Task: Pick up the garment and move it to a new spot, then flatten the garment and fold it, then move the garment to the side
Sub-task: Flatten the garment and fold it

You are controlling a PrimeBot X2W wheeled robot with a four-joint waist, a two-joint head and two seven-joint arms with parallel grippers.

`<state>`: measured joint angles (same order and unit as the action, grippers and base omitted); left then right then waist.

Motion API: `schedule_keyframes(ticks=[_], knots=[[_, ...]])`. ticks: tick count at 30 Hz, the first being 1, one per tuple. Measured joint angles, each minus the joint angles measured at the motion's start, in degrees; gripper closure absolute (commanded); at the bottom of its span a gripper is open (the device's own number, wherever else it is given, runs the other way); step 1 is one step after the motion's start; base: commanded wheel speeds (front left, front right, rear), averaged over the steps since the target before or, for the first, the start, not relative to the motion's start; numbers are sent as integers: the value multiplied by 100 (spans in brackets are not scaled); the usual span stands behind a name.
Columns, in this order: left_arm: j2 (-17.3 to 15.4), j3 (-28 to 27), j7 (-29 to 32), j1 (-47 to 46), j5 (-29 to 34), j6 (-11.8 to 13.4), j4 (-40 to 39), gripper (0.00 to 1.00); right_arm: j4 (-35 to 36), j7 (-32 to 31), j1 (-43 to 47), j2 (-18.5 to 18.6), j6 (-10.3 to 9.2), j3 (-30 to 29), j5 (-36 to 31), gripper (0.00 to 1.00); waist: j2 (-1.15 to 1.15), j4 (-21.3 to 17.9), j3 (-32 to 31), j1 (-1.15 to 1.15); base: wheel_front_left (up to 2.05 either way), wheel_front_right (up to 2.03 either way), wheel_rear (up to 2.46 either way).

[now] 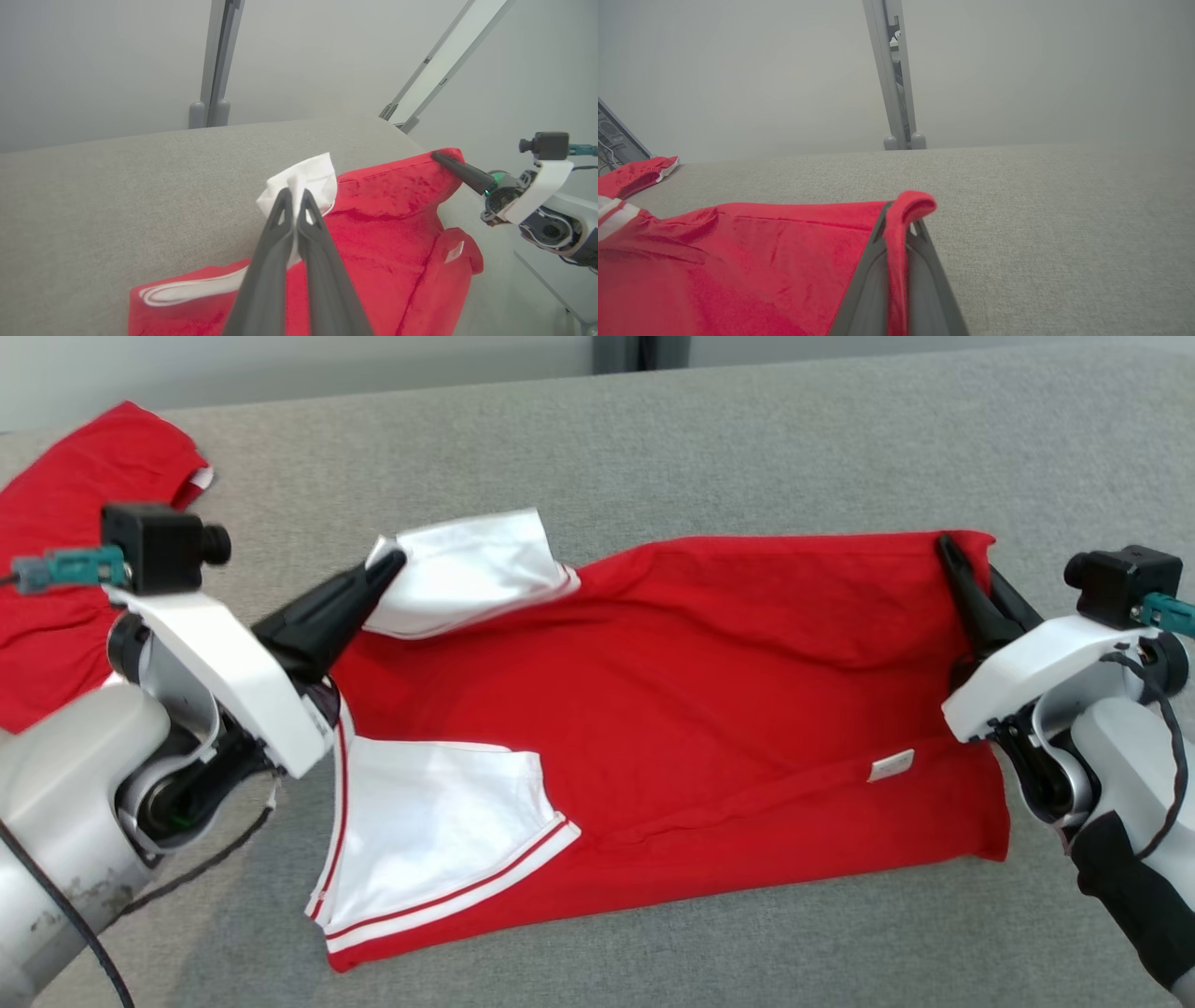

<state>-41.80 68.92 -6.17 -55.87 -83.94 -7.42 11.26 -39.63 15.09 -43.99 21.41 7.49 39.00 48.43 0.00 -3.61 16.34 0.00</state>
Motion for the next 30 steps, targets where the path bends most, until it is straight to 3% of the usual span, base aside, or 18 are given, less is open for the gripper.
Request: schedule_keyframes(ticks=[13,30], knots=[[36,283,-400,721,-136,0,-365,100,-63,5,222,542,0,552,-525,100,0,352,-189,0,0,0,0],[179,415,-597,1276,-131,0,-355,100,303,5,883,873,0,203,-968,100,0,547,-310,0,0,0,0]])
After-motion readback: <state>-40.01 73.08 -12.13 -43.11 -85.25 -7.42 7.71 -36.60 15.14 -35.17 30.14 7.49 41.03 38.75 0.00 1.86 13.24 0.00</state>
